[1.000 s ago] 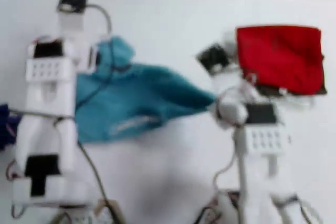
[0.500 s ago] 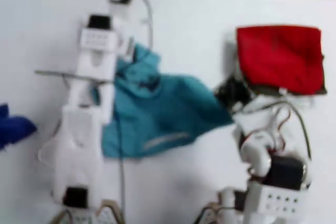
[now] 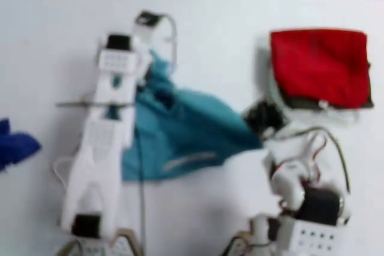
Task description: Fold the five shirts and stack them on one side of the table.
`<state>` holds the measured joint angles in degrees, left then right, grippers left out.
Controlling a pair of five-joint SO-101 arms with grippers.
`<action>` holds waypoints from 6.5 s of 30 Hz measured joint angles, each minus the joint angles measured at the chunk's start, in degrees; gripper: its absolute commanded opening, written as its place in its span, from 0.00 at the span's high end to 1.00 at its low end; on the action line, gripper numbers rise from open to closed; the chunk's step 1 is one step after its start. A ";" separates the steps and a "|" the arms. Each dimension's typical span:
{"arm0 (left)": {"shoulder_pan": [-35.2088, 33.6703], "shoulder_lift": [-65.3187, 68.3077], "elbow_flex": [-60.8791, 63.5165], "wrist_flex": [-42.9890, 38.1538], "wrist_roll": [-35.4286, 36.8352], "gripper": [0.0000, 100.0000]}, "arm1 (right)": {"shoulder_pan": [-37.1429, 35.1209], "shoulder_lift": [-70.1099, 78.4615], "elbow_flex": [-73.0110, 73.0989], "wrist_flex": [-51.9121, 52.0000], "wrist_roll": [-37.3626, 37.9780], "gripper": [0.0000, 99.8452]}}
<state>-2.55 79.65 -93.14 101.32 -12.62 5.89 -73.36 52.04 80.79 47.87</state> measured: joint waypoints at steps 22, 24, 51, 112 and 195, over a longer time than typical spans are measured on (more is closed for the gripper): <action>-9.23 -59.60 68.13 0.09 0.00 0.98 | -0.70 32.88 -27.96 -10.46 -12.22 0.98; -10.73 -68.84 78.15 0.09 0.00 0.98 | -2.20 38.95 -36.92 -7.47 -12.40 0.98; -18.02 -99.25 113.85 -5.10 -5.98 0.76 | -15.65 67.43 -84.92 19.25 -15.65 0.98; 1.41 -26.73 43.96 0.00 17.23 0.98 | -1.49 12.04 1.14 -2.55 -10.99 0.98; -19.43 -80.62 109.01 -0.62 -20.57 0.80 | -13.10 4.75 21.45 -10.64 -5.89 0.75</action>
<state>-21.98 -0.97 15.87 100.70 -33.19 -7.21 -68.62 73.49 70.15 41.98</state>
